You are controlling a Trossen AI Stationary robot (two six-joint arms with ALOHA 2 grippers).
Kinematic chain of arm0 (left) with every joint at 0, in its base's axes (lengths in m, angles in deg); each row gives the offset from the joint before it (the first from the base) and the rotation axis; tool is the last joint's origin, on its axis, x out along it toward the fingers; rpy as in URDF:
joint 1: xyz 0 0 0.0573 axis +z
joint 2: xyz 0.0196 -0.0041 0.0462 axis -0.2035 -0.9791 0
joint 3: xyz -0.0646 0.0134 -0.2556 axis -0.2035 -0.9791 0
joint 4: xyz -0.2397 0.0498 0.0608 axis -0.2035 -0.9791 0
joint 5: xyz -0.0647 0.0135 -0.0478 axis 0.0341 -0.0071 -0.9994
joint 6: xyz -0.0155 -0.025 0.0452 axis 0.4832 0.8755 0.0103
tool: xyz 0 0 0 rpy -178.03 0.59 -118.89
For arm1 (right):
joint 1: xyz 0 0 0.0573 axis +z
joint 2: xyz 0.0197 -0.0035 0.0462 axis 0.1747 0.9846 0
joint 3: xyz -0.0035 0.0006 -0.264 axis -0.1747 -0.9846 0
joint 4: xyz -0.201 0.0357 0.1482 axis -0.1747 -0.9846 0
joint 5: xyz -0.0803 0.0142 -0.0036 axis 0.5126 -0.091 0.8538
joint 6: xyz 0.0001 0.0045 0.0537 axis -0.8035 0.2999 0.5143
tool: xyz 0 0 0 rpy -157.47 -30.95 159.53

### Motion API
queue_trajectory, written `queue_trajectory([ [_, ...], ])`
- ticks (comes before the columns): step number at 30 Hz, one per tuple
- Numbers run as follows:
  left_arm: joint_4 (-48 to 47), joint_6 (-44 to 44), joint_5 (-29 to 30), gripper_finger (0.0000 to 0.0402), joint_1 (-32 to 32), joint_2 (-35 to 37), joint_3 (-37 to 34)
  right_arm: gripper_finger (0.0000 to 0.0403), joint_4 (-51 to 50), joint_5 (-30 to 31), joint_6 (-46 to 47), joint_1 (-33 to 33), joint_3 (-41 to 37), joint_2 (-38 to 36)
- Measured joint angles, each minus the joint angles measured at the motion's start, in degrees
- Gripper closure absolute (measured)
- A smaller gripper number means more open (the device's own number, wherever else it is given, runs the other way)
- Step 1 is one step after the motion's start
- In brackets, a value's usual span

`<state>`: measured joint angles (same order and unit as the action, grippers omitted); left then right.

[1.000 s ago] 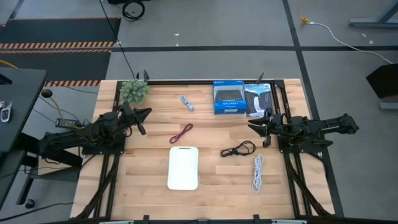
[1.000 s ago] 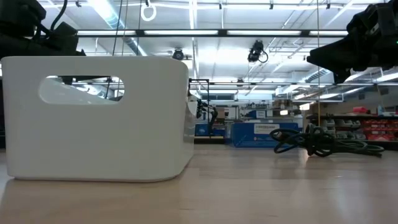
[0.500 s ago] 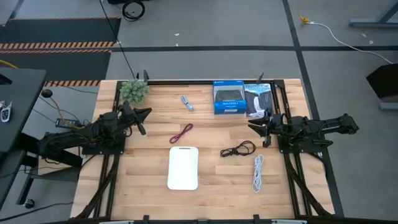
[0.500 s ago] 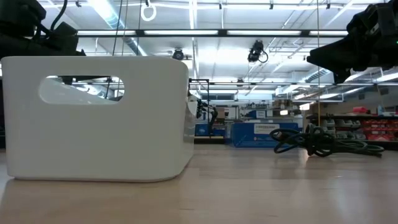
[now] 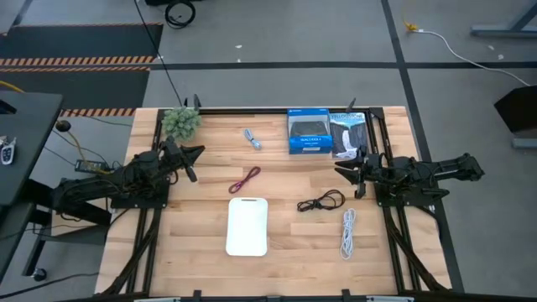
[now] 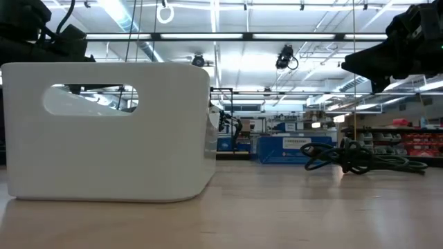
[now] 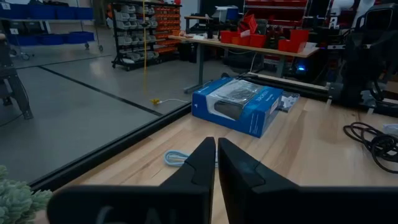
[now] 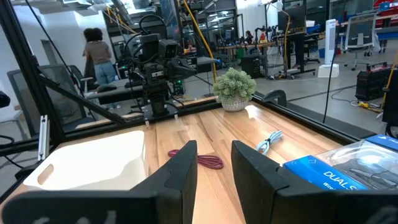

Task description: Pick and place USB-C Cables

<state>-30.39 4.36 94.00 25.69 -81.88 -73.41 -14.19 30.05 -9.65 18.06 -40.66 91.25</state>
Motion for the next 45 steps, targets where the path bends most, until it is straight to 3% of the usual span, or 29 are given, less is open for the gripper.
queue_trajectory([
  [23, 0.01, 0.0, 0.02, 0.0377, 0.0, 0.01, 0.0, 0.0297, 0.0, 0.0, 0.0, 0.0, -0.01, 0.0],
  [27, 0.01, 0.0, 0.0, 0.0377, -0.02, 0.01, 0.0, 0.0297, 1.41, 3.73, -2.03, -0.7, 0.0, 0.0],
  [35, 0.01, 0.0, 0.0, 0.0377, 0.0, -0.01, 0.0, 0.0297, 10.37, 4.19, 10.79, -0.76, 0.0, -0.02],
  [45, 0.01, 0.0, 0.0, 0.0377, 0.0, 0.01, 0.0, 0.0297, 25.42, 4.32, 18.97, -0.76, -0.01, 0.0],
])
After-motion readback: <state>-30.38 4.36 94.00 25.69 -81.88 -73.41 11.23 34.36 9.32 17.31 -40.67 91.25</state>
